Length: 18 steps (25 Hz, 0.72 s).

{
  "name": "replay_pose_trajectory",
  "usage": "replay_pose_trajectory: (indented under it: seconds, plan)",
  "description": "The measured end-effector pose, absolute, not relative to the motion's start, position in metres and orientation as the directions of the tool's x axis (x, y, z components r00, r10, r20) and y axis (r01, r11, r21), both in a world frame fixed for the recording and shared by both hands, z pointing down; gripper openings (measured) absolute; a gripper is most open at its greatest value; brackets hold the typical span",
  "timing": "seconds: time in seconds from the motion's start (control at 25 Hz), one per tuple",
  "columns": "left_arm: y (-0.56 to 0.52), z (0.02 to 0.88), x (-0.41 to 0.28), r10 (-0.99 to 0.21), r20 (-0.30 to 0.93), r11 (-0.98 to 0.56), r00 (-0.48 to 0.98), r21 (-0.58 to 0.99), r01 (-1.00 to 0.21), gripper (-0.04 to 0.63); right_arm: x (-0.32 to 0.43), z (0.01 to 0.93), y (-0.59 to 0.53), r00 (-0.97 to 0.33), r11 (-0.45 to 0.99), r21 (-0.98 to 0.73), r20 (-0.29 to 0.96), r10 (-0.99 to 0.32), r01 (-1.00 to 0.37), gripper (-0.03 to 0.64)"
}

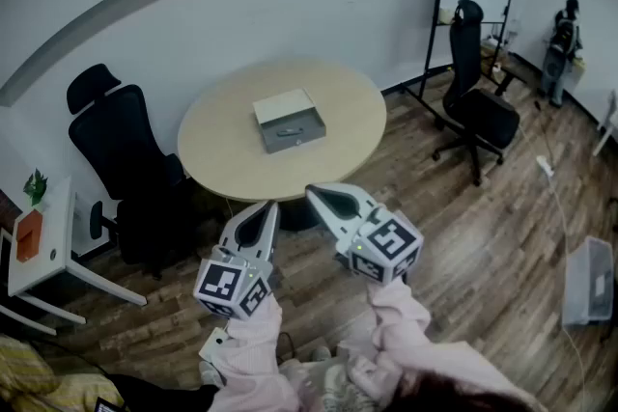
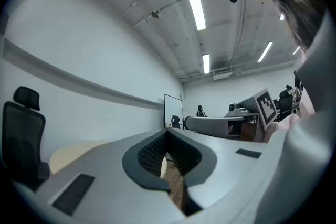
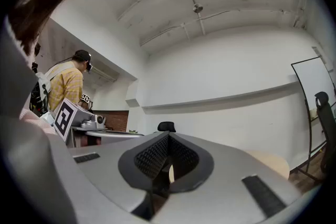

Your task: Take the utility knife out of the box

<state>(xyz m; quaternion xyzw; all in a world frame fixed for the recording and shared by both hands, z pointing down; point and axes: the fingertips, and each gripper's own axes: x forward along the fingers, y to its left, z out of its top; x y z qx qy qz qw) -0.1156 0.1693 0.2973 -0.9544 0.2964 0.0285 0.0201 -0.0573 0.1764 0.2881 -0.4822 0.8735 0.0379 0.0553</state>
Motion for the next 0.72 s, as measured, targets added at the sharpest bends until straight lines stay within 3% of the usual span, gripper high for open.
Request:
replay_pose_trajectory:
  seconds: [0.72]
  plan:
    - [0.156,0.323,-0.083,-0.562,-0.032,-0.827,0.826,-0.003,-0.563,0.009,-0.014,0.304,0.158,-0.508,0.517,-0.041,-0.136,-0.850,-0.855,-0.006]
